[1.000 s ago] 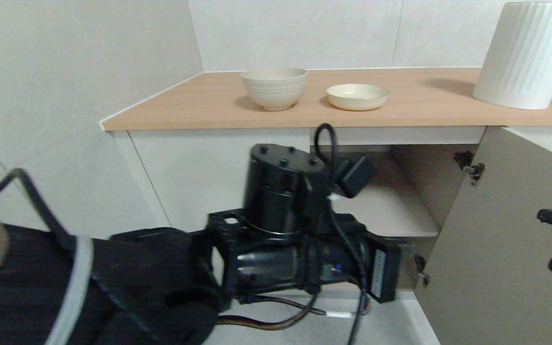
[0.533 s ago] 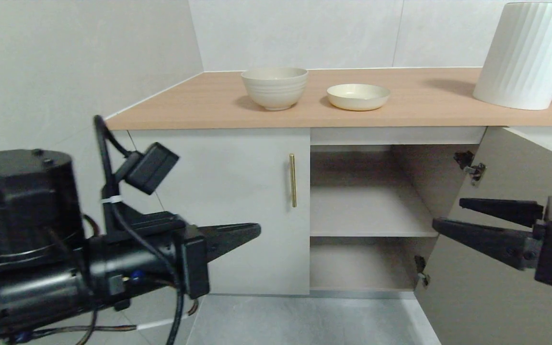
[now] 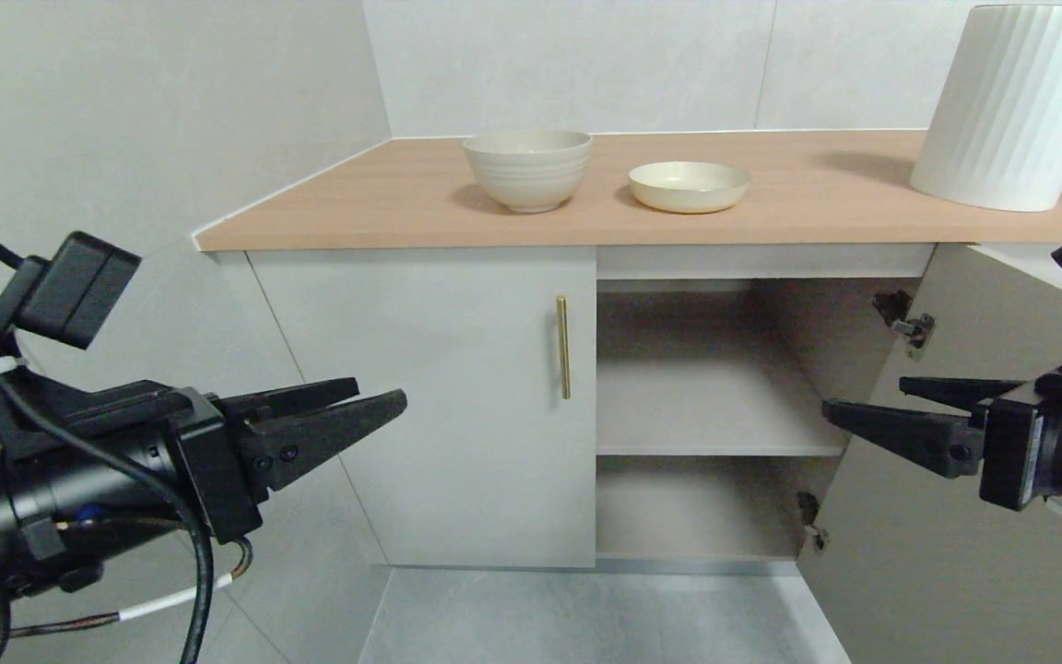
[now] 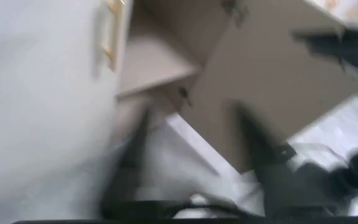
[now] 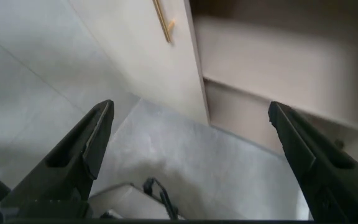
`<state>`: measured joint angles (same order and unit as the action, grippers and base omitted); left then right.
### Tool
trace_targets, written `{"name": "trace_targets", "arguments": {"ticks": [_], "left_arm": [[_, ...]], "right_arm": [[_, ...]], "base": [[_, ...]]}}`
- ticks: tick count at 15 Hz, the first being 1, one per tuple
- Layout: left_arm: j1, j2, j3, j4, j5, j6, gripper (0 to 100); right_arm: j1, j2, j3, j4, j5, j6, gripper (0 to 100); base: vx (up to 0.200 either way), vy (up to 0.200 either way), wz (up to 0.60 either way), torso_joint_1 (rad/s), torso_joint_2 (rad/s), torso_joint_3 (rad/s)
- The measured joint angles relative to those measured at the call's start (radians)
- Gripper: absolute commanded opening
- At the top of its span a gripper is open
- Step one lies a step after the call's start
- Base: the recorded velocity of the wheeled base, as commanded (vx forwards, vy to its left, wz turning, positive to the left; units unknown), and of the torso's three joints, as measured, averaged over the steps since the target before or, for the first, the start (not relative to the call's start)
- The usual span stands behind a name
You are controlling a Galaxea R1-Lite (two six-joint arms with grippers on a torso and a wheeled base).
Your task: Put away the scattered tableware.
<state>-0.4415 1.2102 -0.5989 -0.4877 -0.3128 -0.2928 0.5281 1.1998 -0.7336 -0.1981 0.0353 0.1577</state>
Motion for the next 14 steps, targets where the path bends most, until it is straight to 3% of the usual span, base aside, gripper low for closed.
{"name": "trace_targets", "arguments": {"ticks": [2, 6, 14], "left_arm": [[0.045, 0.007, -0.025, -0.001, 0.039, 0.002, 100], [0.061, 0.016, -0.044, 0.000, 0.045, 0.002, 100], [0.095, 0.004, -0.085, 0.066, 0.046, 0.000, 100]], "right_arm": [[-0.001, -0.021, -0.013, 0.016, -0.002, 0.000, 100], [-0.001, -0.036, -0.016, 0.017, -0.003, 0.000, 100], [-0.001, -0.046, -0.014, 0.016, 0.002, 0.000, 100]], "base": [[0.000, 0.000, 0.00, 0.000, 0.00, 0.000], [0.000, 0.000, 0.00, 0.000, 0.00, 0.000], [0.200, 0.000, 0.00, 0.005, 0.00, 0.005]]}}
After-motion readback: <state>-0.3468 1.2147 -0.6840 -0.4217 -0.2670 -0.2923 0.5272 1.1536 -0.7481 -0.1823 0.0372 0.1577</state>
